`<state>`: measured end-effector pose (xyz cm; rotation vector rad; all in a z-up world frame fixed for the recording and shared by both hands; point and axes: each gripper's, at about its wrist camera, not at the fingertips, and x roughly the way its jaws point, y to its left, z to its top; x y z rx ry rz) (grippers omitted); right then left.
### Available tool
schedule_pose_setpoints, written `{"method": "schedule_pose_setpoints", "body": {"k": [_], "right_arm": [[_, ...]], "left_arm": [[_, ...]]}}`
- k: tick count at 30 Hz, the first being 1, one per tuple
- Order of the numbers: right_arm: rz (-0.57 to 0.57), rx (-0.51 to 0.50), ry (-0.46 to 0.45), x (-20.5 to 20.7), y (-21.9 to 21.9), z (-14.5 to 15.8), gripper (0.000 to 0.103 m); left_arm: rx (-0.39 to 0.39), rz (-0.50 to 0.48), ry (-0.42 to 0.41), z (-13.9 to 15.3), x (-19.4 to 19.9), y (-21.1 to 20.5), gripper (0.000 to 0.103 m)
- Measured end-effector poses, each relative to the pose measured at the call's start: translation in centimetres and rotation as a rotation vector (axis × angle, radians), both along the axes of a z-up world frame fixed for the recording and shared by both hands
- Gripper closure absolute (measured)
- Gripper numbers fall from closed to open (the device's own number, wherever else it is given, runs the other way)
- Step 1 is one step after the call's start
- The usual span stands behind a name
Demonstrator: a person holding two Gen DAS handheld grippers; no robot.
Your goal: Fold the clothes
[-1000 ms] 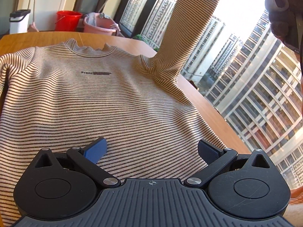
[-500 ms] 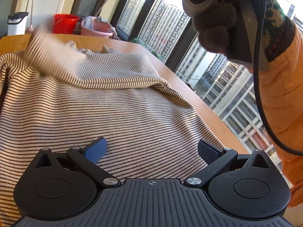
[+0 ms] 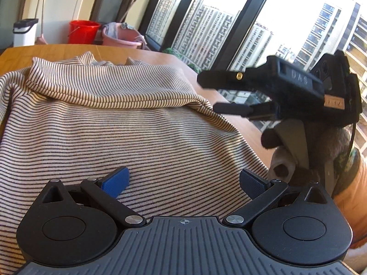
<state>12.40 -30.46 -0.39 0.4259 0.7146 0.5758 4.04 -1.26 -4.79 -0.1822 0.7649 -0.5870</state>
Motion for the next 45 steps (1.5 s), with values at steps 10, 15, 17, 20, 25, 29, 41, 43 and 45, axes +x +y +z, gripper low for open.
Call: {"method": "schedule_pose_setpoints", "body": {"k": [10,15,17,20,25,29,41,43,45], "right_arm": [[-0.037,0.037,-0.006,-0.3,-0.3,-2.6,0.000],[-0.038,-0.028,-0.027,-0.5,0.8,-2.1,0.000],[-0.041,-0.024,-0.027,-0.5,0.8,-2.1,0.000],[-0.050,-0.002,-0.025,-0.4,0.7,-2.1,0.000],[-0.057,0.028,-0.021,-0.4,0.4,-2.2,0.000],[-0.058,0.037,-0.020,-0.3,0.3,-2.3,0.000],[-0.060,0.037,-0.020,-0.3,0.5,-2.4,0.000],[-0.061,0.034,-0.020,-0.3,0.5,-2.4,0.000],[-0.061,0.031,-0.021,-0.4,0.6,-2.3,0.000]], "left_arm": [[0.049,0.026,-0.039,0.0,-0.7,-1.1,0.000],[0.030,0.033,-0.015,0.4,-0.9,-0.3,0.000],[0.049,0.037,0.011,1.0,-1.2,0.6,0.000],[0.064,0.100,0.018,2.6,-1.9,3.9,0.000],[0.023,0.353,0.103,5.5,-3.0,12.9,0.016],[0.001,0.539,0.142,7.3,-4.4,18.5,0.032],[0.122,0.635,0.233,5.5,-6.4,21.5,0.038],[0.116,0.631,0.241,5.0,-6.4,21.5,0.040],[0.110,0.628,0.251,4.6,-6.5,21.6,0.040]]}}
